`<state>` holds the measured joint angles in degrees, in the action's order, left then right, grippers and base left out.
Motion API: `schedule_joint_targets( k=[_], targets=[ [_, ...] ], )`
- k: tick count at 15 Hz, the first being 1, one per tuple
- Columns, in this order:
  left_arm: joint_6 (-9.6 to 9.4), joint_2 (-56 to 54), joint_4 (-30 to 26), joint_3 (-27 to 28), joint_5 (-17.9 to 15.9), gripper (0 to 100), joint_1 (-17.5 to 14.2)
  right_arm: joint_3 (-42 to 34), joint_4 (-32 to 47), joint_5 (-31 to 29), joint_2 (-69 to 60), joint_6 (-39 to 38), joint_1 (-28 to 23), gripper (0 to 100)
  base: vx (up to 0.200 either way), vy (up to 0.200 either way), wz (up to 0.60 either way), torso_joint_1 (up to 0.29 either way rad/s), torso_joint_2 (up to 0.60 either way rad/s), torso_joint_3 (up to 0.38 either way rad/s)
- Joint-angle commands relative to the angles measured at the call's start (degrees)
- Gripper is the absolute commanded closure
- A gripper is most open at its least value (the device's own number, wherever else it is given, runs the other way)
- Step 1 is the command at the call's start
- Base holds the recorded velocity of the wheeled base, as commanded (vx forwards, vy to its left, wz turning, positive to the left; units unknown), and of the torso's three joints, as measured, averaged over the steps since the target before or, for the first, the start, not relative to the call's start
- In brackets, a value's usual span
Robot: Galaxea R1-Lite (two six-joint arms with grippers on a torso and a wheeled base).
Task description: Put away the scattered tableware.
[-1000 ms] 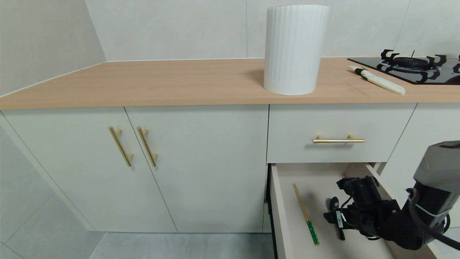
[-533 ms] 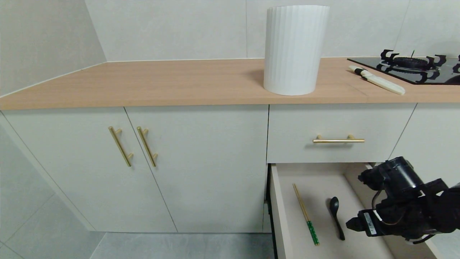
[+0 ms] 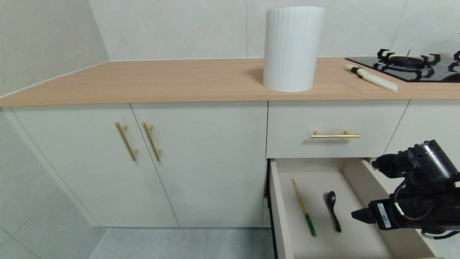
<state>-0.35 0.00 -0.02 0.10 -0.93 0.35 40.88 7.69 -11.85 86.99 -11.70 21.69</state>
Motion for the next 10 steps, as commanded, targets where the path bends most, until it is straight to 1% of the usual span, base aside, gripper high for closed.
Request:
schedule_joint_targets(
  k=[1,3,8,10],
  targets=[
    [0.0,0.1,0.0,0.0,0.0,0,0.0,0.0,1.4,0.0,-2.4,0.0,1.3,0,0.0,0.0,0.0,0.0,0.0,0.0],
    [0.0,0.1,0.0,0.0,0.0,0,0.0,0.2,3.4,0.1,-3.7,0.1,2.1,0,0.0,0.0,0.0,0.0,0.0,0.0],
    [0.0,0.1,0.0,0.0,0.0,0,0.0,0.2,12.4,0.2,-5.3,0.5,8.1,0,0.0,0.0,0.0,0.0,0.0,0.0],
    [0.0,0.1,0.0,0.0,0.0,0,0.0,0.2,19.5,0.2,-5.9,0.9,11.9,0,0.0,0.0,0.0,0.0,0.0,0.0]
  ],
)
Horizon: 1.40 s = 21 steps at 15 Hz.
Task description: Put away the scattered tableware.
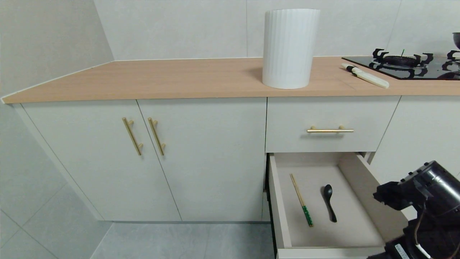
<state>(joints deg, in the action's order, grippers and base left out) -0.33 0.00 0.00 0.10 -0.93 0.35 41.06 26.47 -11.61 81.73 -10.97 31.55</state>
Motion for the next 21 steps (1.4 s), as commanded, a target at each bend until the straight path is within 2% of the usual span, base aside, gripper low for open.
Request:
schedule_joint_targets(
  k=[1,5,9,15,21],
  targets=[
    [-0.02,0.1,0.0,0.0,0.0,0,0.0,0.1,3.9,0.2,-0.5,1.0,3.3,0,0.0,0.0,0.0,0.0,0.0,0.0],
    [-0.02,0.1,0.0,0.0,0.0,0,0.0,-0.5,16.2,0.4,1.2,4.8,7.1,0,0.0,0.0,0.0,0.0,0.0,0.0],
    [-0.02,0.1,0.0,0.0,0.0,0,0.0,-1.2,17.0,0.2,8.0,5.1,7.6,0,0.0,0.0,0.0,0.0,0.0,0.0],
    [-0.02,0.1,0.0,0.0,0.0,0,0.0,-1.2,10.3,0.0,15.9,1.3,6.2,0,0.0,0.0,0.0,0.0,0.0,0.0],
    [-0.02,0.1,0.0,0.0,0.0,0,0.0,0.2,-2.5,-2.0,20.8,-5.9,2.6,0,0.0,0.0,0.0,0.0,0.0,0.0]
  ],
)
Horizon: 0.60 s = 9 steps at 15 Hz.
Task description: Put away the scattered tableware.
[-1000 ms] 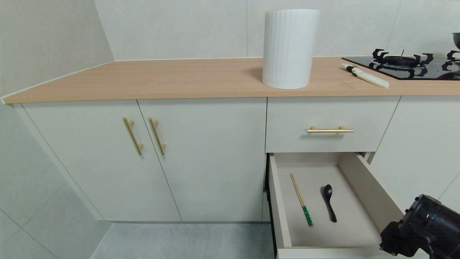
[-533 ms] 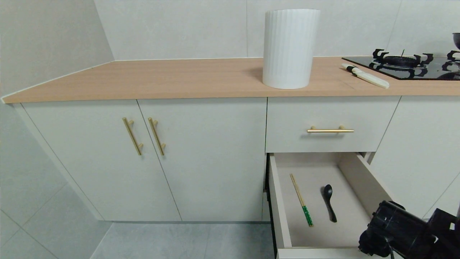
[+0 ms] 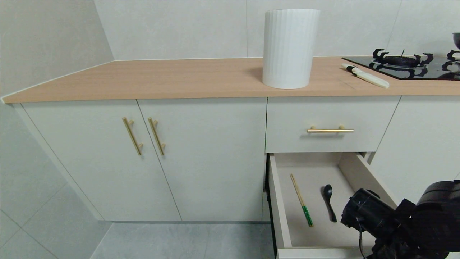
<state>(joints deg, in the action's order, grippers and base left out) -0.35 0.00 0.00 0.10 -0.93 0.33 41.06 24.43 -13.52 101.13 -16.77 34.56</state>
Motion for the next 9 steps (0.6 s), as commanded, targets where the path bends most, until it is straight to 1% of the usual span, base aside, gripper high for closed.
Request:
schedule_joint_targets(
  k=[1,4,9],
  targets=[
    [0.0,0.1,0.0,0.0,0.0,0,0.0,0.3,-1.8,-0.5,1.3,-0.5,-0.5,0,0.0,0.0,0.0,0.0,0.0,0.0],
    [0.0,0.1,0.0,0.0,0.0,0,0.0,0.6,-4.6,-1.3,1.8,-2.8,-0.5,0,0.0,0.0,0.0,0.0,0.0,0.0],
    [0.0,0.1,0.0,0.0,0.0,0,0.0,1.0,-12.3,-4.7,4.7,-4.9,-0.5,0,0.0,0.0,0.0,0.0,0.0,0.0]
  ],
)
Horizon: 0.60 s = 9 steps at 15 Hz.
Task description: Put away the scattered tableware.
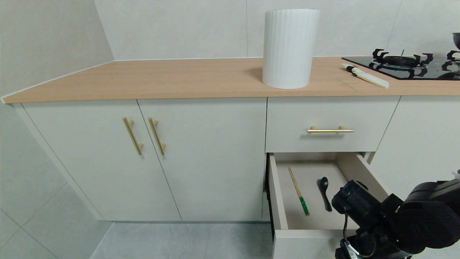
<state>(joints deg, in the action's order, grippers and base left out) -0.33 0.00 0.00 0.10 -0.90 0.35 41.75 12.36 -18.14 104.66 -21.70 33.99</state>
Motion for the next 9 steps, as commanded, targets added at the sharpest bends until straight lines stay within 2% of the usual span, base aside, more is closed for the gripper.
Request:
schedule_joint_targets(
  k=[1,9],
  targets=[
    [-0.02,0.1,0.0,0.0,-0.1,0,0.0,0.3,-1.5,-0.8,1.5,0.0,-0.1,0,0.0,0.0,0.0,0.0,0.0,0.0],
    [-0.02,0.1,0.0,0.0,-0.1,0,0.0,8.8,-4.1,-0.8,4.6,0.0,-5.3,0,0.0,0.0,0.0,0.0,0.0,0.0]
  ],
)
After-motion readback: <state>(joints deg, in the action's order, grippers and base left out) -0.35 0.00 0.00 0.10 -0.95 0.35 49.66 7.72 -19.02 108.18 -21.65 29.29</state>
